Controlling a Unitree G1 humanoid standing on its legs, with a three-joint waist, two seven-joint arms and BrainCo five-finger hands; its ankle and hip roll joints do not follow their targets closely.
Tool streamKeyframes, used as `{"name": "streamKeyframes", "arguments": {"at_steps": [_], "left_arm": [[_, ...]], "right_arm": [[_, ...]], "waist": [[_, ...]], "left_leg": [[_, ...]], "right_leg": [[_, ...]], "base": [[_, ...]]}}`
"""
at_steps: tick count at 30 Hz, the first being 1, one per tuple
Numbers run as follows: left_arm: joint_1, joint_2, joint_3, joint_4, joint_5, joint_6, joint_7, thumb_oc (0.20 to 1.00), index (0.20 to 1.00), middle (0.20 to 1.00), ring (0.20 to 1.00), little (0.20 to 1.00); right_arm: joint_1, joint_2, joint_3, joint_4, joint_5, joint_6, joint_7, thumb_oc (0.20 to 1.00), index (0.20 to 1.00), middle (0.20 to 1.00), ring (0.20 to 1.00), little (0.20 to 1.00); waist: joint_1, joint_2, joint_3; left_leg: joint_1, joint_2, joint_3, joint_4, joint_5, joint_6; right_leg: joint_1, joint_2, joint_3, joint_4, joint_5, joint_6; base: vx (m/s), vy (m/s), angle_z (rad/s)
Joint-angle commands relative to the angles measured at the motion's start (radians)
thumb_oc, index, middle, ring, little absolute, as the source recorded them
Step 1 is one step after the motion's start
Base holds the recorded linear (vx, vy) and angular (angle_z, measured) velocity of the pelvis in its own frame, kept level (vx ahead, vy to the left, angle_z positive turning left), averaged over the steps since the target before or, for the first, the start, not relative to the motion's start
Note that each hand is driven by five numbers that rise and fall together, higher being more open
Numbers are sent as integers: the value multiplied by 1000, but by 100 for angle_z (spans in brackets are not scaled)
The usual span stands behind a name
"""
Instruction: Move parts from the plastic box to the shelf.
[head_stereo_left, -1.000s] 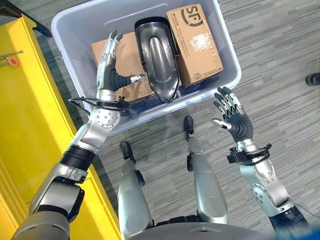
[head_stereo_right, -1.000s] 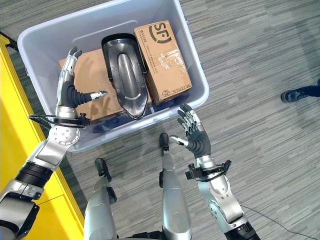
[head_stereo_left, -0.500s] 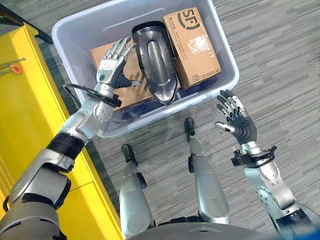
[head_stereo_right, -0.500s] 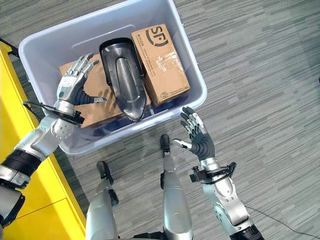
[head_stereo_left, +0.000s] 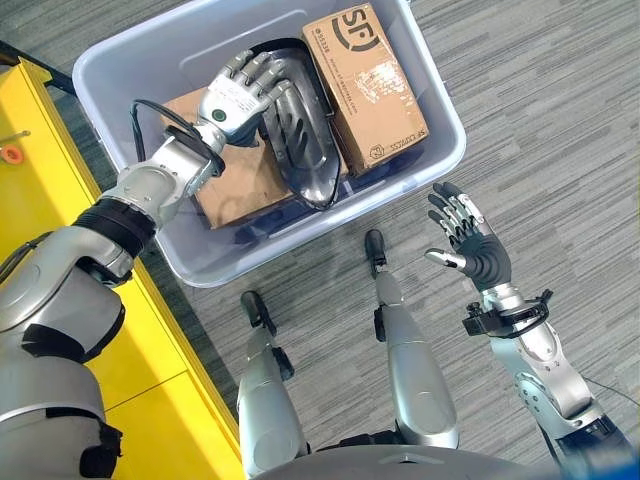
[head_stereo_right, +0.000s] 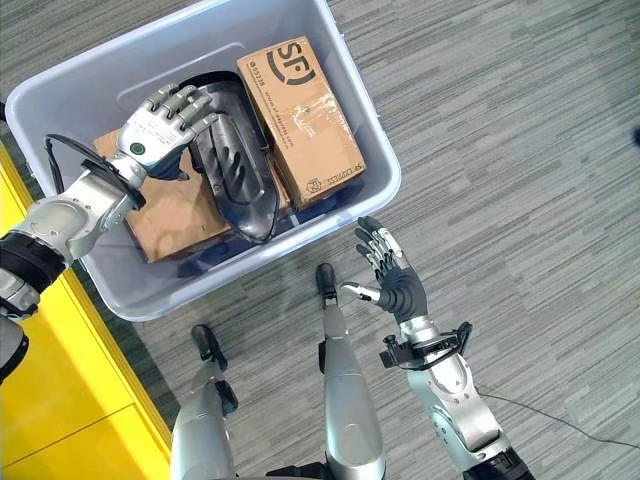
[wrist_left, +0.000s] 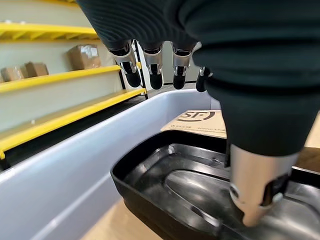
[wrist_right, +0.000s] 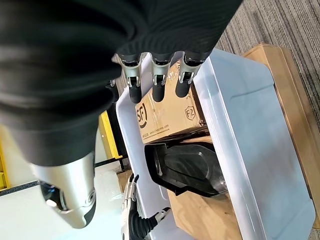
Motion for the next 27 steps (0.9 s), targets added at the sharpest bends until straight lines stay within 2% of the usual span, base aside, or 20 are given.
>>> {"name": "streamKeyframes", "arguments": {"at_steps": [1, 4, 13, 20, 27], "left_arm": [[-94, 85, 30, 51, 48, 26, 0, 1000, 1000, 1000, 1000, 1000], [-155, 106, -39, 79, 70, 28, -7, 1000, 1000, 1000, 1000, 1000], [-226, 94, -129, 205, 61, 33, -46, 1000, 1000, 1000, 1000, 1000], [-241, 61, -135, 281, 44, 42, -58, 1000, 1000, 1000, 1000, 1000], [-276, 16, -133, 363, 8, 57, -84, 1000, 1000, 1000, 1000, 1000]], "right_arm": [[-52, -67, -60, -40, 14, -43, 1, 1000, 1000, 1000, 1000, 1000], [-51, -82, -69, -51, 28, -47, 9, 1000, 1000, 1000, 1000, 1000], [-45, -84, -90, -48, 32, -48, 1, 1000, 1000, 1000, 1000, 1000], [-34, -87, -103, -58, 46, -56, 6, 1000, 1000, 1000, 1000, 1000], [-31, -74, -124, -62, 56, -64, -2, 1000, 1000, 1000, 1000, 1000]], "waist": [[-33, 52, 22], [-43, 65, 29], [-66, 92, 55], [-86, 101, 70], [-106, 94, 84]], "left_leg": [[-43, 21, -12, 109, -44, 9], [-52, 17, -3, 106, -43, 9], [-84, 16, 17, 109, -41, 8], [-104, 16, 34, 99, -38, 6], [-147, 24, 53, 108, -47, 9]], "right_leg": [[6, -82, 14, 177, -182, 98], [-15, -82, 21, 181, -179, 101], [-73, -78, 39, 202, -181, 103], [-118, -69, 53, 209, -179, 104], [-180, -50, 68, 222, -181, 102]], "base": [[14, 13, -10], [12, 10, -11], [13, 11, -6], [28, 6, -8], [25, 2, -9]]}}
